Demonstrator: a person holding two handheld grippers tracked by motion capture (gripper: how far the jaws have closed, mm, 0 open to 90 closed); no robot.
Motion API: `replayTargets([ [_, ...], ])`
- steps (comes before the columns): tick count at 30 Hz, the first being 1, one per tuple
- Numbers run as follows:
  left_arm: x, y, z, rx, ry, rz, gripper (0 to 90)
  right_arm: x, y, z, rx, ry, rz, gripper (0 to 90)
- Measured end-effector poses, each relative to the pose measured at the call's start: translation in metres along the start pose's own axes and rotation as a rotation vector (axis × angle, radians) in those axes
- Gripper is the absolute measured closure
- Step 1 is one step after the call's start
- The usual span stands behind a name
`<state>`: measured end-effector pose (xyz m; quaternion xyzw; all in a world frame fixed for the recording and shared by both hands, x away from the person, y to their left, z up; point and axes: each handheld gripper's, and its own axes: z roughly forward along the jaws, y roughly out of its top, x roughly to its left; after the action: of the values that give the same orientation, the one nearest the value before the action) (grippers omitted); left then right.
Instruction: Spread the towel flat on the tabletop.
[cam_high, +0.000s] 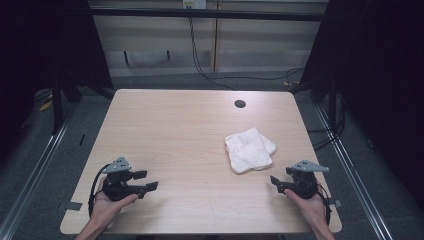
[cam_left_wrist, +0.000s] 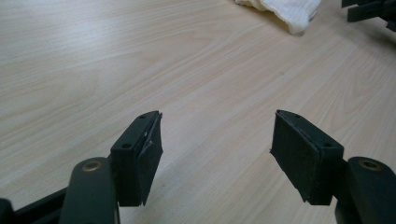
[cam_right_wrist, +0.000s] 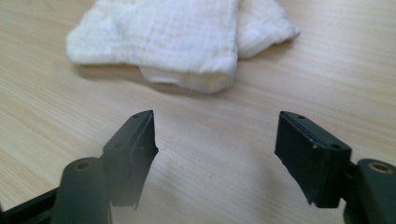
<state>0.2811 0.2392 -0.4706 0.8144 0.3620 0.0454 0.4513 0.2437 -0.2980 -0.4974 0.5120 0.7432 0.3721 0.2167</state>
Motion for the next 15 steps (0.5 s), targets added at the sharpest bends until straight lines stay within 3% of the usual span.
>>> replayTargets([
  [2,0.001,0.000,0.001,-0.001,0.001,-0.001,33.2,0.000,0.001,-0.002,-0.006,0.001,-0.002,29.8],
  [7,0.004,0.002,0.003,-0.001,-0.005,-0.014,33.0,0.003,0.005,-0.005,-0.016,0.091,0.001,38.8],
  [8,0.004,0.002,0.003,-0.001,-0.005,-0.014,32.9,0.003,0.005,-0.005,-0.016,0.091,0.001,38.8],
  [11,0.001,0.001,0.005,0.016,0.000,0.002,32.4,0.008,0.006,0.000,0.033,0.101,-0.061,39.3],
  [14,-0.001,0.000,0.004,0.021,0.004,0.021,32.4,0.008,0.009,0.001,0.031,0.121,-0.059,38.1],
  [15,-0.002,0.000,0.002,0.014,0.002,0.024,32.4,0.008,0.017,0.000,0.006,0.132,-0.059,38.2],
])
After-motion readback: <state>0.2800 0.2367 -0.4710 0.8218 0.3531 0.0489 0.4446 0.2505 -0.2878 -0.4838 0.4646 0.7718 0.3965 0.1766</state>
